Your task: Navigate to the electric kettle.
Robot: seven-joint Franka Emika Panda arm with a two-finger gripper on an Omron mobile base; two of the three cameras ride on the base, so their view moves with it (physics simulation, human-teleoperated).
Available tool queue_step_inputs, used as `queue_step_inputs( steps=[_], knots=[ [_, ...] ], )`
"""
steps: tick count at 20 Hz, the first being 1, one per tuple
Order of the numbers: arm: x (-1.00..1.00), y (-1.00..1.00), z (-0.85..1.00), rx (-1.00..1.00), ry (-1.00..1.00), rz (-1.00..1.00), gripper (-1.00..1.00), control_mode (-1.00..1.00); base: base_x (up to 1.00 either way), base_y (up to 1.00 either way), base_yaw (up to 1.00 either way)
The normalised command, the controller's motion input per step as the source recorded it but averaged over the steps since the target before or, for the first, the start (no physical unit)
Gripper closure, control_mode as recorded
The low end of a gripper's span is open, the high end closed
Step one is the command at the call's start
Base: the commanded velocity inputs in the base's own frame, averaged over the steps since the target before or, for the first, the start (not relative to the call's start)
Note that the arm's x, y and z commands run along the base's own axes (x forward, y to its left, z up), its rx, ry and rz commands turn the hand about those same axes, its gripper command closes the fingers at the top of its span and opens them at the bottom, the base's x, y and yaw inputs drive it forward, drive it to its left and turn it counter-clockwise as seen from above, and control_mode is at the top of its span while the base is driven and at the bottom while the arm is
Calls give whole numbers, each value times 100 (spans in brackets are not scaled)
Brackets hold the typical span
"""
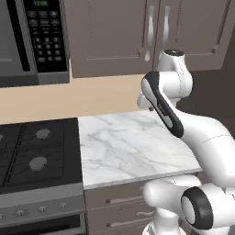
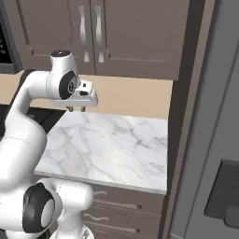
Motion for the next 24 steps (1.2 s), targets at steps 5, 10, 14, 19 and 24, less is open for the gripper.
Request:
queue_step_inputs(
  steps=[5, 10, 14, 19, 24],
  knots=[
    [0, 0, 0, 0, 0, 0, -100, 100, -50, 0, 1],
    [0, 0, 0, 0, 0, 0, -100, 100, -98, 0, 49],
    [0, 0, 0, 0, 0, 0, -100, 100, -91, 0, 86],
    [0, 0, 0, 0, 0, 0, -100, 100, -41, 0, 95],
    [0, 0, 0, 0, 0, 0, -100, 100, -3, 0, 87]
  ],
)
